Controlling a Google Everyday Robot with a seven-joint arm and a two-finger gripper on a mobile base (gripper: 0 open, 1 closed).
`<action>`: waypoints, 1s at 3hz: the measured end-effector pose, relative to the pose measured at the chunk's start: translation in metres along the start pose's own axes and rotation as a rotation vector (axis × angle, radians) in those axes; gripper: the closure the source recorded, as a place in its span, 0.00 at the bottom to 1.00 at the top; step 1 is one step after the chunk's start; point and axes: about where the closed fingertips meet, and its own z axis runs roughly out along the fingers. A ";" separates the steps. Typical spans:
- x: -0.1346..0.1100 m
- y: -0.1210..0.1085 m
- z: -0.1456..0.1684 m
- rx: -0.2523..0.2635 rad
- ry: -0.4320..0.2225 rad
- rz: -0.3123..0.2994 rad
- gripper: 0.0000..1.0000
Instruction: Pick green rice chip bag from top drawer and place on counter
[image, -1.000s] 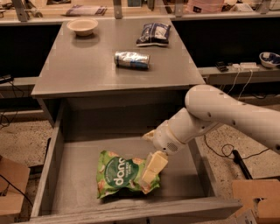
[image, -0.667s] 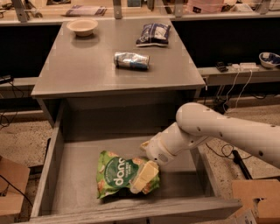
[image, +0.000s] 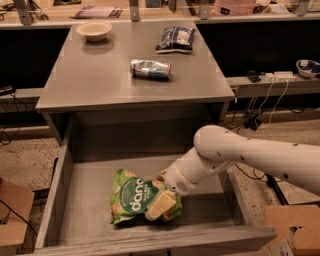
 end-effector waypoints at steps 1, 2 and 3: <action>-0.002 0.001 -0.003 0.000 0.000 0.000 0.58; -0.011 0.004 -0.020 0.043 0.016 -0.008 0.81; -0.028 0.000 -0.063 0.126 -0.009 -0.030 1.00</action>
Offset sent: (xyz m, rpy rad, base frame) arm 0.0100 -0.0119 0.0499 -0.0684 -0.0888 -0.0376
